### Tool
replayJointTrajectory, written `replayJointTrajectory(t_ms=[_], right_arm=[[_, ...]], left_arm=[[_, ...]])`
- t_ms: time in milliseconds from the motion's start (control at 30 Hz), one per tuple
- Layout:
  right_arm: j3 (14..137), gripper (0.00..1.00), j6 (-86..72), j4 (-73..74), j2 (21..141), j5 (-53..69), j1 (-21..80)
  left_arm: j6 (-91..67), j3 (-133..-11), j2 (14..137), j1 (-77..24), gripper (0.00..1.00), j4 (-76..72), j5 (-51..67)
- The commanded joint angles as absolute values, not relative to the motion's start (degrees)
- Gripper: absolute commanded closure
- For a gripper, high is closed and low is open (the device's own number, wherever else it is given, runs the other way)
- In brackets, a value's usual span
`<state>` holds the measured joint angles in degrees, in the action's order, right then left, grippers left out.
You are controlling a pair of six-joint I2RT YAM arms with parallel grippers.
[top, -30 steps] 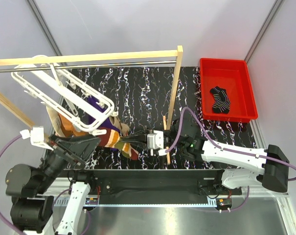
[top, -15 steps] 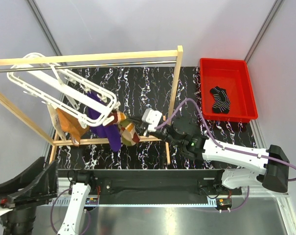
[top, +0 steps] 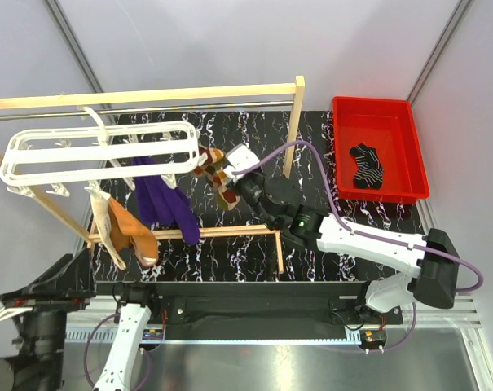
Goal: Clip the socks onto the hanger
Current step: Rotate the hanger.
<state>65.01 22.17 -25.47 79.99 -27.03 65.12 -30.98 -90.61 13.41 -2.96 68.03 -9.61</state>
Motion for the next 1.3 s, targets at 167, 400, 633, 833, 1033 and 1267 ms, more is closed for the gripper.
replayJointTrajectory(t_ms=[167, 400, 633, 833, 1033, 1267], right_arm=[[70.8, 0.83, 27.0, -27.1, 83.3, -36.6, 63.3], [69.6, 0.67, 23.8, -24.7, 81.0, -33.5, 63.1], [70.0, 0.55, 19.2, -18.5, 79.0, -27.6, 63.1], [68.9, 0.44, 13.1, -13.1, 75.3, -15.1, 63.0], [67.7, 0.44, 9.2, -9.2, 70.9, -3.2, 65.5], [67.1, 0.45, 12.5, -6.5, 67.7, -0.6, 75.2]], left_arm=[[-34.5, -80.7, 17.4, -2.8, 0.45, 63.8, 2.0], [-36.0, -73.0, 21.0, -2.8, 0.47, 59.9, 7.6], [-37.4, -66.0, 20.9, -2.7, 0.47, 52.8, 9.0], [-37.1, -63.9, 19.9, -2.8, 0.47, 52.7, 8.8], [-35.7, -63.4, 19.0, -3.0, 0.46, 53.4, 7.8], [-35.2, -62.4, 17.9, -3.3, 0.46, 53.4, 6.9]])
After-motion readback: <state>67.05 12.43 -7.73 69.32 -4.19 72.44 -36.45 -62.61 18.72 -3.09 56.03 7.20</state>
